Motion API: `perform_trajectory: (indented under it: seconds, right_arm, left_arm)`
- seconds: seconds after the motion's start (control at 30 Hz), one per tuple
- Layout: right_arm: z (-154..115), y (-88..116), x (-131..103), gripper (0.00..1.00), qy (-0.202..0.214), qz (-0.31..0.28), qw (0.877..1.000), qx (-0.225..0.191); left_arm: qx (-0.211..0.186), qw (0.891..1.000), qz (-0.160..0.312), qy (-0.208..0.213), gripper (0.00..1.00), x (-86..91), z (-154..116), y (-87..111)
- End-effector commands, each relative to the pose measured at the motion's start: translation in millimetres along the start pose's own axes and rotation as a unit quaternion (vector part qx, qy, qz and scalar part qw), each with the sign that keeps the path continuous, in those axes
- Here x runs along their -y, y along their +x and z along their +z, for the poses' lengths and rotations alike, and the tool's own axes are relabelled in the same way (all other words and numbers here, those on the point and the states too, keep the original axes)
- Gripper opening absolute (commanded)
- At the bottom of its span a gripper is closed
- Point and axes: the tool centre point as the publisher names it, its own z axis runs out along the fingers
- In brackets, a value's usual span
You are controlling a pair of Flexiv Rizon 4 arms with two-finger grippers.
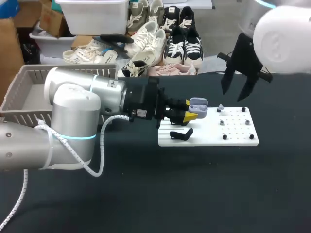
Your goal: Pick up each earbud case from the left stands, insert the matching earbuds, close the lid, and place the case in the box.
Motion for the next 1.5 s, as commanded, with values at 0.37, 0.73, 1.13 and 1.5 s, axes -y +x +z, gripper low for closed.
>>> perform_trajectory:
  seconds: [0.37,0.73,1.13,1.5]
  right_arm:
    - [30,-22,-4,0.46,-0.017,0.017,0.996,0.085]
    - [50,-36,-17,0.46,-0.017,0.017,0.998,0.063]
    - [74,-53,-25,0.49,-0.02,-0.014,0.998,0.058]
    - [94,-58,-28,0.47,-0.025,-0.041,0.996,0.07]
  left_arm:
    - [0.0,1.0,0.0,0.0,0.0,-0.6,0,0.1]
    - [0.0,1.0,0.0,0.0,0.0,-0.6,0,0.1]
    - [0.0,1.0,0.0,0.0,0.0,-0.6,0,0.1]
    - [0.0,1.0,0.0,0.0,0.0,-0.6,0,0.1]
